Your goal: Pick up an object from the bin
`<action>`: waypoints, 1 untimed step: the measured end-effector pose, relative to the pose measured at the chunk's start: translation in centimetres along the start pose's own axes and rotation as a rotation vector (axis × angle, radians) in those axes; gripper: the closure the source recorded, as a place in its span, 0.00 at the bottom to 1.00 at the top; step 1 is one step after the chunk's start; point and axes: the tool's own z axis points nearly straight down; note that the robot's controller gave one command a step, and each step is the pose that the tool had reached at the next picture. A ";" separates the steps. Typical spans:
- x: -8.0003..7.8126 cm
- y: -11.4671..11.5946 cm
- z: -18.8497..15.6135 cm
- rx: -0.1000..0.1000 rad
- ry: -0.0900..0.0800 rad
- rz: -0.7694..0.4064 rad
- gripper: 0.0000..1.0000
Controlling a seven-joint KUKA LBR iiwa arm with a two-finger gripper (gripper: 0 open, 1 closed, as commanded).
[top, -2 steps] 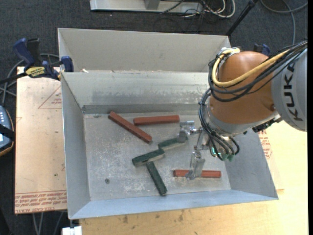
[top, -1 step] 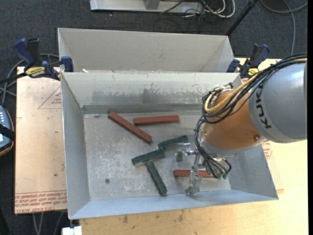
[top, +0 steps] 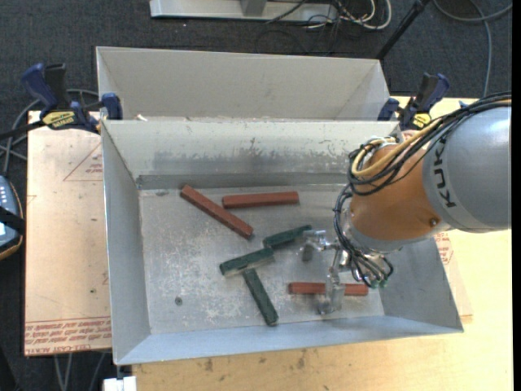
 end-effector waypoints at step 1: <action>0.0 0.2 -0.2 -0.001 0.000 -0.002 1.00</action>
Offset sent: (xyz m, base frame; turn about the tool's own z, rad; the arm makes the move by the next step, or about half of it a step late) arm 0.0000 0.0000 0.0000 0.0000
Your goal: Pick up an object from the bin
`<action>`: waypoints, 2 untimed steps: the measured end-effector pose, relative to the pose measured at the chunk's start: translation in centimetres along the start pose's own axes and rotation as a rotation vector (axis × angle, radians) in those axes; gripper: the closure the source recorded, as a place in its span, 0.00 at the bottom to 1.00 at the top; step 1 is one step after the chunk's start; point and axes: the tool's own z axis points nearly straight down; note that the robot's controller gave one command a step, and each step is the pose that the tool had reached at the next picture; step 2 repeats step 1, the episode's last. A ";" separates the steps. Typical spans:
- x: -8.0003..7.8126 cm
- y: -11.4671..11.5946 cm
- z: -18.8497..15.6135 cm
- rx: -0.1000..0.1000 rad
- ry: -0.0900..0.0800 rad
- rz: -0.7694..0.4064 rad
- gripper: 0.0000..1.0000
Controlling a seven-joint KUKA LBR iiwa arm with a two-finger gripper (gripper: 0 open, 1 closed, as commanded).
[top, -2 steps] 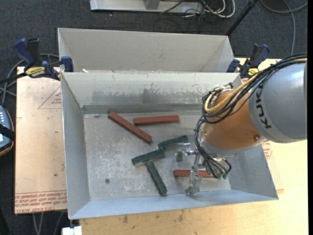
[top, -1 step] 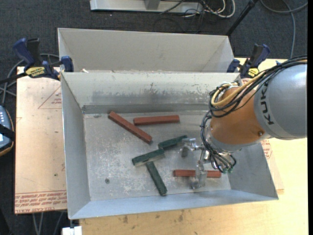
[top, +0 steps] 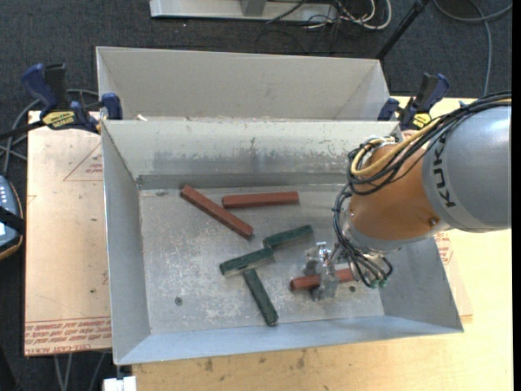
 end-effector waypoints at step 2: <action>2.3 -0.2 -14.1 0.002 -0.007 0.017 1.00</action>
Offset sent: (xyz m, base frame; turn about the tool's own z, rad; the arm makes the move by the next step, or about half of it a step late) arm -0.0245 -0.0042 0.1376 0.0153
